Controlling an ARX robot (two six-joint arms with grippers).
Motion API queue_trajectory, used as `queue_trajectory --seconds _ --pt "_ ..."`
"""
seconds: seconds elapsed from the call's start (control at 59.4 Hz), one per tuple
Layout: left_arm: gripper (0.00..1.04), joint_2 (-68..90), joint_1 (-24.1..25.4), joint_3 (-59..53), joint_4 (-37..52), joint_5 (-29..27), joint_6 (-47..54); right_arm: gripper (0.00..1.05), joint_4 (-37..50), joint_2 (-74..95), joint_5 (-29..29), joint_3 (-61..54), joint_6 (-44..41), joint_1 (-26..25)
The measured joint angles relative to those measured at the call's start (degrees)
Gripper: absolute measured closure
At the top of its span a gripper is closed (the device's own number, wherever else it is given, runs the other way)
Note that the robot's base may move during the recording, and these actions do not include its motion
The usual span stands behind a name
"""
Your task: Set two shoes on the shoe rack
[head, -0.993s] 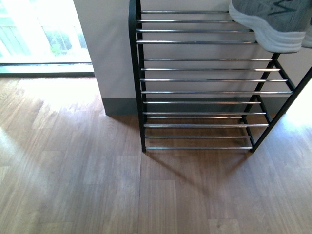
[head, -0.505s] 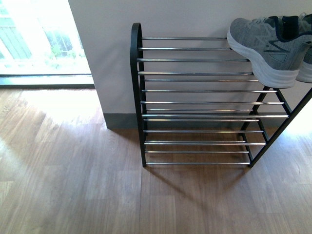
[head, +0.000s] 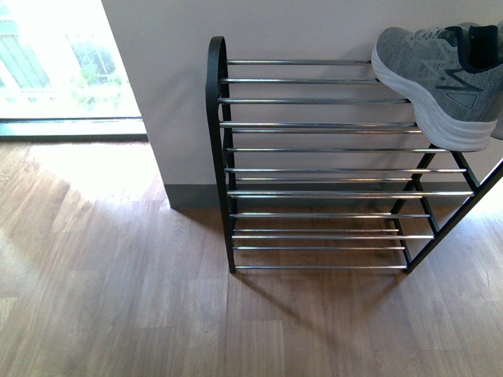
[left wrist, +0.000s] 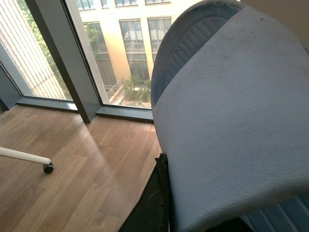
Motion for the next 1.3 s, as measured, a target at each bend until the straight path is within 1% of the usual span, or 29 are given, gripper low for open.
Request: queue_trajectory --seconds 0.168,0.252,0.387,0.589,0.925,1.077,1.296 --pt "1.03 0.0 0.0 0.0 0.0 0.0 0.0 1.03 0.5 14.9 1.7 10.4 0.5 3.5" --pt "1.03 0.0 0.0 0.0 0.0 0.0 0.0 1.03 0.3 20.4 2.6 14.1 0.5 4.6" --pt "1.03 0.0 0.0 0.0 0.0 0.0 0.0 1.03 -2.1 32.8 3.4 24.2 0.2 5.6" --pt "1.03 0.0 0.0 0.0 0.0 0.0 0.0 1.03 -5.7 40.2 3.7 31.7 1.8 6.5" --pt "1.03 0.0 0.0 0.0 0.0 0.0 0.0 1.03 -7.5 51.8 0.9 43.1 6.9 8.6" --pt "1.03 0.0 0.0 0.0 0.0 0.0 0.0 1.03 -8.5 55.6 -0.7 46.6 7.4 8.8" --pt "1.03 0.0 0.0 0.0 0.0 0.0 0.0 1.03 -10.6 62.1 -0.8 53.2 7.5 8.6"
